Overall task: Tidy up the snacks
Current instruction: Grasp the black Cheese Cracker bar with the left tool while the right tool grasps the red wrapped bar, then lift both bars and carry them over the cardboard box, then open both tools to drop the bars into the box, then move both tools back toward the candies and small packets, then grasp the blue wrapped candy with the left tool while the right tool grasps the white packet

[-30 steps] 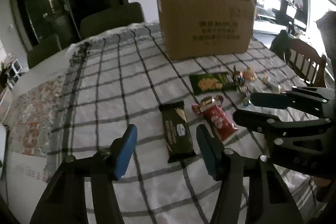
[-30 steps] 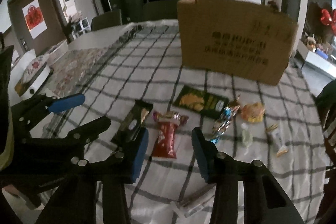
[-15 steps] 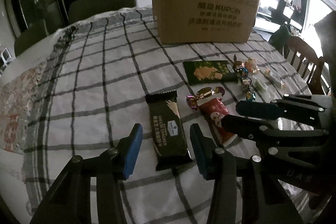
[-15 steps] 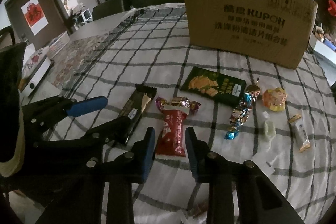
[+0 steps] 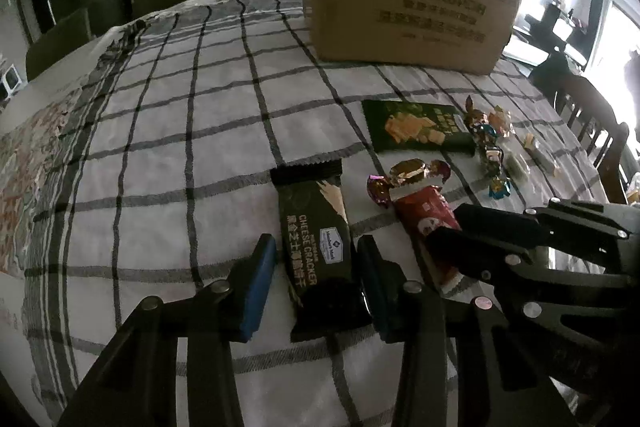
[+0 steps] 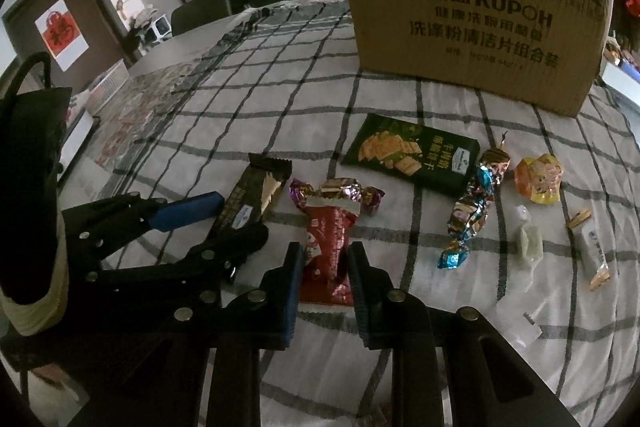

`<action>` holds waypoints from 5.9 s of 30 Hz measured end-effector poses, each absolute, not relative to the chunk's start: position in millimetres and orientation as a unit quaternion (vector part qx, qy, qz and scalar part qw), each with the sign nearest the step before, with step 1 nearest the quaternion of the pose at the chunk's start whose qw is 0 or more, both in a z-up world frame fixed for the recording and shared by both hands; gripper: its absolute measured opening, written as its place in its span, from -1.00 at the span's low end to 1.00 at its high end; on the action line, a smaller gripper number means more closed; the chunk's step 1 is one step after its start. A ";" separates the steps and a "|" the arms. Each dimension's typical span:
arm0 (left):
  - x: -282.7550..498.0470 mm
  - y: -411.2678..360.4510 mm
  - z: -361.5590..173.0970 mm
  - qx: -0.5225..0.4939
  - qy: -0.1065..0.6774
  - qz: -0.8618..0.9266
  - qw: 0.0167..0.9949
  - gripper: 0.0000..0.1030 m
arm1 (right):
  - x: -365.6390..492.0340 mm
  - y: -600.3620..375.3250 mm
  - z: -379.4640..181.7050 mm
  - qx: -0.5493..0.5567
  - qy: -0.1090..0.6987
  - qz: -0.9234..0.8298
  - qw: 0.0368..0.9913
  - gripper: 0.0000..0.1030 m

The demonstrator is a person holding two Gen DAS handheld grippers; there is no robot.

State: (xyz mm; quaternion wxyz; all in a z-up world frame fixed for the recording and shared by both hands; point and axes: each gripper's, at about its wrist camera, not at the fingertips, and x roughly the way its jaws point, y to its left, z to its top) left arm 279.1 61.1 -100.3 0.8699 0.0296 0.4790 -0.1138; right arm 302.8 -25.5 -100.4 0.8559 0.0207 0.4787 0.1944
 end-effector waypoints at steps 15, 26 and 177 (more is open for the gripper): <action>267.4 60.9 -86.2 0.021 0.472 -0.099 0.876 -0.38 | 294.9 -28.5 -95.4 0.029 0.472 0.196 0.859 -0.57; 245.8 53.4 -43.1 0.020 0.441 -0.099 0.892 -0.38 | 278.5 -46.5 -65.4 0.045 0.437 0.193 0.877 -0.57; 285.9 -70.2 -53.6 0.076 0.460 -0.162 0.870 0.05 | 286.5 -186.7 -62.2 0.031 0.428 0.080 0.900 -0.20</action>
